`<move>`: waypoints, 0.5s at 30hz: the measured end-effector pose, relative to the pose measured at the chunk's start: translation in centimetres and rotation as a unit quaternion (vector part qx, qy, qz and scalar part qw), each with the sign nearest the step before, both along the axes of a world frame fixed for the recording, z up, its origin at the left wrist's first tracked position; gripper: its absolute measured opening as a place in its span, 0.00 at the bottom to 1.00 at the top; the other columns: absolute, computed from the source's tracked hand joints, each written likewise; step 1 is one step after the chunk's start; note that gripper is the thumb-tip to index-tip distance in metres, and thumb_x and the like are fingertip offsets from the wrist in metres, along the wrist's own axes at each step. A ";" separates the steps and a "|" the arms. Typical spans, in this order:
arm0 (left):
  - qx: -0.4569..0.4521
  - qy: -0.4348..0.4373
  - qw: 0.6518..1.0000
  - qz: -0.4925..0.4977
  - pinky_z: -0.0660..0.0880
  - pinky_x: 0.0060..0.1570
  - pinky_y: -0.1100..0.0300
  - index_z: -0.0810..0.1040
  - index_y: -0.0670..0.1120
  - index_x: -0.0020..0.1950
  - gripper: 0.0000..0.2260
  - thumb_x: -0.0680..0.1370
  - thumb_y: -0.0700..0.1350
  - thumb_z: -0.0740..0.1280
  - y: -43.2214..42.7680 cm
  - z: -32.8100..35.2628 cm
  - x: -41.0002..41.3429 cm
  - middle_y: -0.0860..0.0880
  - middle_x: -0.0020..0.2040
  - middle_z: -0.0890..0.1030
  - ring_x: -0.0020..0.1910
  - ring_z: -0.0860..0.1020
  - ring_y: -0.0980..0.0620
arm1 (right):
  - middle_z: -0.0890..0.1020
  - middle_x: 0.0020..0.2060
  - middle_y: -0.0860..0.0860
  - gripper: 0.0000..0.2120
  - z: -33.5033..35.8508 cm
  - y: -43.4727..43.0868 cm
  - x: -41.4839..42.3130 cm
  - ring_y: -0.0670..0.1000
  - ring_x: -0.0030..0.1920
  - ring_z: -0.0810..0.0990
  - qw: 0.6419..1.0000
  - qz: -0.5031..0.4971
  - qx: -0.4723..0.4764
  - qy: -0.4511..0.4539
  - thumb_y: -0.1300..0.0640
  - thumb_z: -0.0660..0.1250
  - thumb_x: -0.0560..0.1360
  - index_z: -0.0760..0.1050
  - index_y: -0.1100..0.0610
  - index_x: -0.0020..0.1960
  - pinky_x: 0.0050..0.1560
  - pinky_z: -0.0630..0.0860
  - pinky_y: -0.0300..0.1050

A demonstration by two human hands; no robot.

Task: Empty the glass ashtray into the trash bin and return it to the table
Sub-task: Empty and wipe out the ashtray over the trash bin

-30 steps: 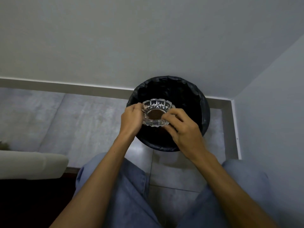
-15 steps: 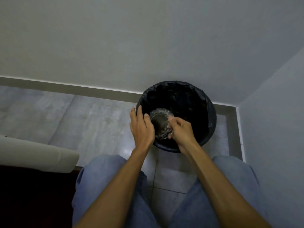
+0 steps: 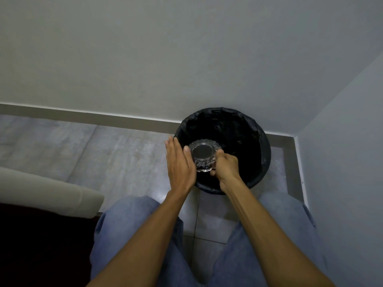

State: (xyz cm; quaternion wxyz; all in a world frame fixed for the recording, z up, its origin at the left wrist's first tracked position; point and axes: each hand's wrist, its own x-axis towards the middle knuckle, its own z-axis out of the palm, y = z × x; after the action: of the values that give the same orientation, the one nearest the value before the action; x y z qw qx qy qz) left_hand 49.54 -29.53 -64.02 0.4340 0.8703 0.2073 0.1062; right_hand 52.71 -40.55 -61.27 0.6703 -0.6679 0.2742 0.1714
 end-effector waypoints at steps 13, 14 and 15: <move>-0.037 -0.012 0.995 0.090 0.45 0.77 0.62 0.55 0.39 0.82 0.25 0.86 0.49 0.49 -1.9 0.0 0.7 0.44 0.83 0.55 0.83 0.49 0.49 | 0.73 0.31 0.53 0.14 -0.9 -2.4 0.0 0.48 0.27 0.71 0.998 0.002 0.051 0.028 0.56 0.59 0.83 0.74 0.60 0.41 0.21 0.65 0.39; -0.034 -0.020 0.995 0.089 0.45 0.77 0.62 0.55 0.39 0.82 0.25 0.86 0.49 0.48 -2.1 0.0 0.6 0.44 0.82 0.55 0.83 0.49 0.49 | 0.74 0.31 0.54 0.14 -1.0 -2.4 0.0 0.49 0.28 0.71 0.998 0.000 0.051 0.029 0.55 0.58 0.83 0.74 0.60 0.41 0.21 0.65 0.39; -0.033 -0.024 0.995 0.091 0.46 0.77 0.62 0.55 0.40 0.82 0.25 0.86 0.49 0.48 -2.3 -0.1 0.5 0.44 0.82 0.55 0.83 0.49 0.49 | 0.75 0.32 0.54 0.14 -1.1 -2.4 0.0 0.49 0.28 0.71 0.998 0.011 0.051 0.031 0.55 0.58 0.83 0.75 0.61 0.42 0.21 0.66 0.39</move>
State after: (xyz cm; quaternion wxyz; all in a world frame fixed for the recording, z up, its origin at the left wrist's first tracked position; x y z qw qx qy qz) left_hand 50.08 -31.84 -64.09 0.4556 0.8305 0.2784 0.1587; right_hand 52.73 -42.98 -62.34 0.6930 -0.6300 0.2782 0.2133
